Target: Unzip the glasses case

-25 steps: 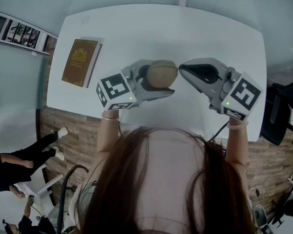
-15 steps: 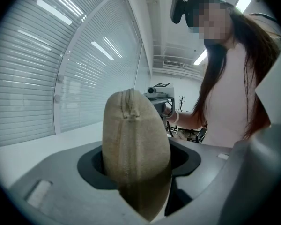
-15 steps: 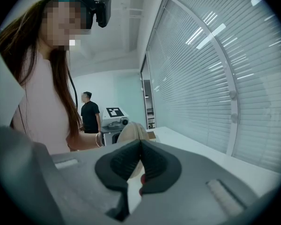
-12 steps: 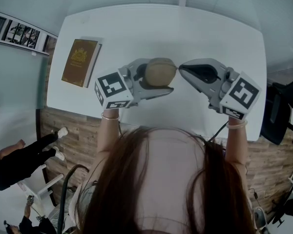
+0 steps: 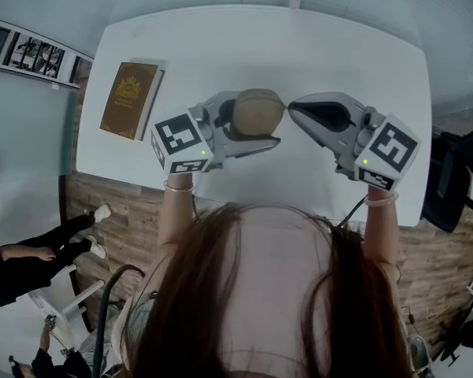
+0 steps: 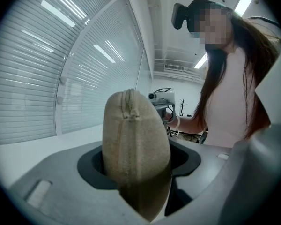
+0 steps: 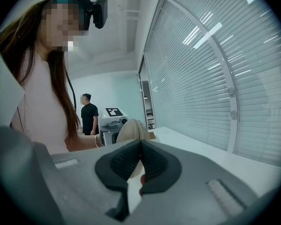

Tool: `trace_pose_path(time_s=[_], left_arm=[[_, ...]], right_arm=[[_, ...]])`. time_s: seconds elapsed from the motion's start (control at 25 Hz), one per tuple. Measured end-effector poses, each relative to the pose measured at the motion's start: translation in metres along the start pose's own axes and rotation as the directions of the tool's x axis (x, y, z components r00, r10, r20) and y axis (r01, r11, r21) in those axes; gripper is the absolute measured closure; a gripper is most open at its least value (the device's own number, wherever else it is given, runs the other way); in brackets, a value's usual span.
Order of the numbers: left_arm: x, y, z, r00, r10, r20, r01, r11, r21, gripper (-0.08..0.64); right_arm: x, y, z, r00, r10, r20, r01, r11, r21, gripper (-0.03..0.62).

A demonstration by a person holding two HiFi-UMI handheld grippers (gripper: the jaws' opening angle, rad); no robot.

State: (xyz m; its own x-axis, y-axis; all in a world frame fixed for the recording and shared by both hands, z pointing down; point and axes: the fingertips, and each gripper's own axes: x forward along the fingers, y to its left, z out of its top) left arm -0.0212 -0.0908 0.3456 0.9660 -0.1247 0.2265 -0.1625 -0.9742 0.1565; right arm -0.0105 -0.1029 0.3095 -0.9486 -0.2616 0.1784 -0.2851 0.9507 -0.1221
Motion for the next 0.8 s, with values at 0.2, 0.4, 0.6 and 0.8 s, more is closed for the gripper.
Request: trace_pose_path(time_s=[0.2,0.4,0.6,0.8], left_arm=[[-0.002,0.001,0.004,1.0,-0.002,0.025,0.002,1.0,-0.007,0.267],[-0.003,0.002,0.007,0.999,-0.002,0.037,0.002,1.0,-0.012,0.267],[-0.003,0.003,0.009,0.998,-0.003,0.062,0.005,1.0,-0.027,0.267],[-0.006,0.004,0.017,0.996,0.002,0.091,0.002,0.999,-0.047,0.267]], right_arm=[[0.001,0.0,-0.002,1.0,-0.008,0.001,0.008,1.0,0.004,0.589],[0.001,0.0,-0.002,1.0,-0.01,0.005,0.01,1.0,0.012,0.589],[0.001,-0.001,-0.006,1.0,-0.01,0.003,0.01,1.0,0.019,0.589],[0.003,-0.001,-0.008,1.0,-0.013,0.006,0.012,0.999,0.033,0.589]])
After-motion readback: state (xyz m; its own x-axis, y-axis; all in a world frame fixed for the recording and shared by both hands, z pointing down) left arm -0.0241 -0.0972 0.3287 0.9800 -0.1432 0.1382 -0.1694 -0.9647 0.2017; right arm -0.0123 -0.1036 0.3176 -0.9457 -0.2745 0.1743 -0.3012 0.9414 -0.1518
